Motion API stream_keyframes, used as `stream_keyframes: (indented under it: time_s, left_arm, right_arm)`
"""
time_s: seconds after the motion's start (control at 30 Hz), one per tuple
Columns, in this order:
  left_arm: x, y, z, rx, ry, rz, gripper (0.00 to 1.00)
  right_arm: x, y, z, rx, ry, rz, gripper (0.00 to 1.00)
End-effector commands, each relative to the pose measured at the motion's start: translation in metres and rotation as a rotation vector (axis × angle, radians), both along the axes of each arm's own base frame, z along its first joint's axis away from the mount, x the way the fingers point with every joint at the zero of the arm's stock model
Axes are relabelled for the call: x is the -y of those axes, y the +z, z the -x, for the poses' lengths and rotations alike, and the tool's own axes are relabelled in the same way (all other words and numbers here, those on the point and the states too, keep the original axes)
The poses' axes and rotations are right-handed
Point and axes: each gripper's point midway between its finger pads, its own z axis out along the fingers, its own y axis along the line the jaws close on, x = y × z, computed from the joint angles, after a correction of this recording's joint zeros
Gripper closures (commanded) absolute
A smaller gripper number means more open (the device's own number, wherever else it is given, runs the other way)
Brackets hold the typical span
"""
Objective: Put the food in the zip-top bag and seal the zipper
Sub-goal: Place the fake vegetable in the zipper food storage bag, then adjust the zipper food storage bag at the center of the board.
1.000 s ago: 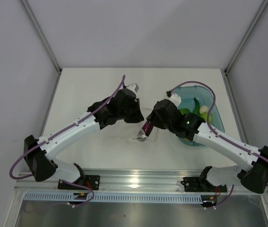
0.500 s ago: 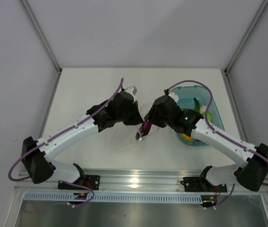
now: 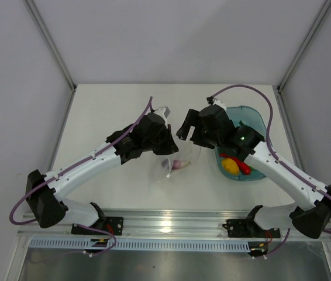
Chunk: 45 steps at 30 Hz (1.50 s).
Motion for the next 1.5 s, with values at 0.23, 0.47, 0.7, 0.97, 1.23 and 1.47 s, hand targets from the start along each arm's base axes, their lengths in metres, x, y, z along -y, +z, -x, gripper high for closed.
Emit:
stream_keyframes:
  time_s: [0.23, 0.47, 0.7, 0.97, 1.23, 1.47]
  left_arm:
    - [0.009, 0.024, -0.003, 0.048, -0.039, 0.039, 0.99]
    - [0.006, 0.031, -0.003, 0.071, -0.045, 0.047, 0.99]
    - [0.006, 0.030, -0.004, 0.067, -0.040, 0.045, 0.99]
    - [0.000, 0.035, -0.005, 0.085, -0.041, 0.009, 0.99]
    - [-0.027, 0.088, 0.015, 0.252, -0.024, 0.160, 0.99]
    - [0.005, 0.007, -0.012, 0.036, -0.100, 0.005, 1.00]
  right_arm:
    - [0.064, 0.070, -0.007, 0.133, -0.062, 0.021, 0.12]
    - [0.064, 0.018, 0.020, 0.014, 0.004, 0.067, 0.17]
    - [0.030, -0.009, 0.037, -0.029, 0.077, 0.012, 0.27]
    - [0.002, -0.036, 0.058, -0.106, 0.134, -0.008, 1.00]
    - [-0.003, 0.021, 0.064, -0.076, 0.202, -0.178, 1.00]
    - [0.051, -0.042, -0.030, -0.246, 0.042, -0.250, 1.00]
